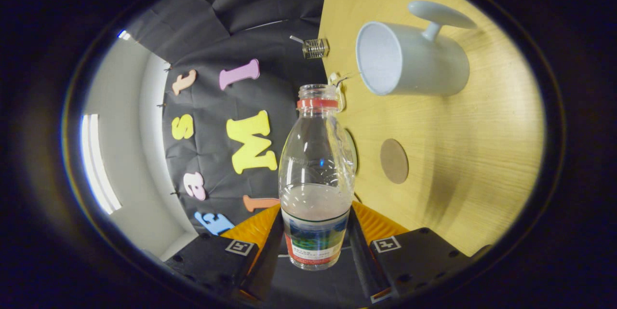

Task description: Take the bottle from table, then pour the juice into the cup, finally place the bottle on the coaster

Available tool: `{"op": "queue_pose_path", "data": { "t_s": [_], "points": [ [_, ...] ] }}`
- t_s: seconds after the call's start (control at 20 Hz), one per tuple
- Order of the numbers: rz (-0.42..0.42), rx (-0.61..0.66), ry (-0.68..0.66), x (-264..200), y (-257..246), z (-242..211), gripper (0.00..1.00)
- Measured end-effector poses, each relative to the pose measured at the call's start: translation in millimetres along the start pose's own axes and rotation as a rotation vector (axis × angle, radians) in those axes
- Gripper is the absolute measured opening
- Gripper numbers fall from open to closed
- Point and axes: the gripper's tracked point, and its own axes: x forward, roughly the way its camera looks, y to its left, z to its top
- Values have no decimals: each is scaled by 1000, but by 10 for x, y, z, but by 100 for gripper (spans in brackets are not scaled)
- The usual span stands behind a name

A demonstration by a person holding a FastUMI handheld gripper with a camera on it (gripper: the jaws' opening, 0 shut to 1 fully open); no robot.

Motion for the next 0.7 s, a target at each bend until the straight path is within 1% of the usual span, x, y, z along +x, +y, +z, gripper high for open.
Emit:
{"op": "queue_pose_path", "data": {
  "t_s": [0.7],
  "points": [
    [20, 85, 5, -54, 159, -25, 74]
  ]
}}
